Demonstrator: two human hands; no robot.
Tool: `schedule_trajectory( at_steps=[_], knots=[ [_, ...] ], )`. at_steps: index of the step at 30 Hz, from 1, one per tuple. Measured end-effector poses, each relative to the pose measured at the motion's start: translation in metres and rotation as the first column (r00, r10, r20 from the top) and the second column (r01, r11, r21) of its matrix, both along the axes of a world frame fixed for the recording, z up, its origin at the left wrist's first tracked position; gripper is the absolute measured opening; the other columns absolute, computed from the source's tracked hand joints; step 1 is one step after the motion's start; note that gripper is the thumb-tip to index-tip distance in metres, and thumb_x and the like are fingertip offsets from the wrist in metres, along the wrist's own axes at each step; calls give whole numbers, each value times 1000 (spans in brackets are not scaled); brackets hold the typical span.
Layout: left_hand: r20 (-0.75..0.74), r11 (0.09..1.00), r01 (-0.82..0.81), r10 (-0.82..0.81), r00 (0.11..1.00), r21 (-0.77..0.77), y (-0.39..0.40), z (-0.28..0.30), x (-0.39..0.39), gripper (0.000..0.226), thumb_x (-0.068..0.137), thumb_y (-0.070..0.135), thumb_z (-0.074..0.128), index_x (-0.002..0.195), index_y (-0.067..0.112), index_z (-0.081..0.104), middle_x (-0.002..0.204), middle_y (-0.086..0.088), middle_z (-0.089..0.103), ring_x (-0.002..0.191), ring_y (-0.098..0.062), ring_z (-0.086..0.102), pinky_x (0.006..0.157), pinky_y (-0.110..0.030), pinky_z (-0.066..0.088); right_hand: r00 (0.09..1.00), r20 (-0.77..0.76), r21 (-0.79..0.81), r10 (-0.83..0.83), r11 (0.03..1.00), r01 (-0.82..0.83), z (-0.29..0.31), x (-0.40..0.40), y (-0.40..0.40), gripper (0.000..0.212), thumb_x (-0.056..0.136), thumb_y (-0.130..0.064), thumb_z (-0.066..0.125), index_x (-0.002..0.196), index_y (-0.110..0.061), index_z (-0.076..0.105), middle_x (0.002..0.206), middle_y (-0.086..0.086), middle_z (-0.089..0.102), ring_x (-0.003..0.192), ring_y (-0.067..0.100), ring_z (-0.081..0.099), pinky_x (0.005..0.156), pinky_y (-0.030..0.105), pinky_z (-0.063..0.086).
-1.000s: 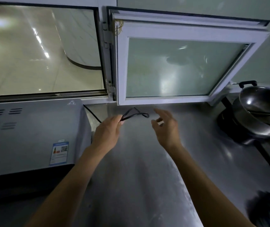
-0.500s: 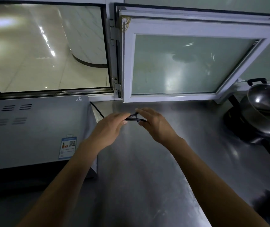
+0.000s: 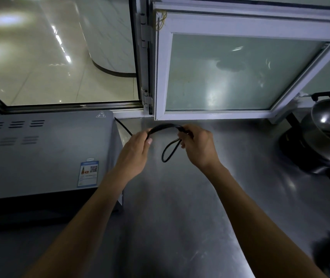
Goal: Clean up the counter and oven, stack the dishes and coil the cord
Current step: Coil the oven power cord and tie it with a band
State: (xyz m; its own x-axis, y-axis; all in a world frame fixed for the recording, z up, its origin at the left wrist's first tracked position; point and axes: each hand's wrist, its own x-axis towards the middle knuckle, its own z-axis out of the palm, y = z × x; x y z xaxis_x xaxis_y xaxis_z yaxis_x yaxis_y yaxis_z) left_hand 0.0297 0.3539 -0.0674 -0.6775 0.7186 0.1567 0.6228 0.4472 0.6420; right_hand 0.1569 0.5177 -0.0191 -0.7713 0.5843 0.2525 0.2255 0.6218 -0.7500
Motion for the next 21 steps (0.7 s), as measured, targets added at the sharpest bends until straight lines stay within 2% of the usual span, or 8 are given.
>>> schedule_trajectory(
  at_steps=[4, 8, 12, 14, 17, 21],
  knots=[
    [45, 1000, 20, -20, 999, -7, 3, -4, 2, 44, 106, 31, 37, 148, 19, 34, 129, -7, 53, 114, -22, 53, 93, -41, 46, 998, -22, -154, -64, 986, 60, 9, -4, -7, 11, 96, -12, 58, 91, -9, 67, 72, 6, 68, 62, 15, 66, 70, 40, 55],
    [92, 996, 69, -64, 994, -52, 4, -7, 6, 59, 100, 44, 48, 150, 21, 27, 144, -3, 45, 133, -19, 40, 109, -44, 38, 996, -37, -207, -83, 976, 74, 12, -12, -13, 9, 96, -15, 60, 93, -12, 67, 69, 2, 68, 61, 12, 66, 63, 26, 53],
    [4, 993, 97, -97, 995, -65, 6, -9, 5, 73, 89, 54, 62, 144, 17, 33, 140, -3, 47, 130, -18, 42, 107, -36, 38, 992, -50, -282, -119, 954, 101, 12, -18, -16, 10, 96, -14, 59, 92, -10, 67, 68, 3, 68, 60, 12, 67, 60, 17, 50],
    [-14, 995, 85, -85, 996, -52, 9, -12, 5, 70, 89, 49, 63, 144, 14, 36, 138, -6, 50, 128, -22, 46, 106, -39, 41, 988, -61, -338, -139, 935, 111, 11, -22, -18, 12, 96, -16, 60, 88, -9, 67, 67, 4, 69, 59, 14, 68, 65, 26, 56],
    [-39, 998, 63, -63, 997, -2, 12, -14, 6, 49, 95, 38, 57, 134, 10, 46, 125, -9, 58, 116, -26, 55, 96, -45, 48, 985, -81, -412, -153, 905, 106, 10, -28, -22, 17, 96, -18, 60, 86, -6, 67, 65, 4, 69, 59, 16, 70, 71, 43, 60],
    [-64, 993, 114, -116, 991, -25, 14, -12, 2, 38, 98, 41, 44, 122, 12, 53, 106, -4, 63, 99, -21, 59, 85, -43, 51, 979, -101, -484, -178, 869, 108, 6, -33, -22, 19, 98, -16, 59, 89, -2, 67, 69, 8, 69, 61, 17, 69, 69, 41, 61]
  ],
)
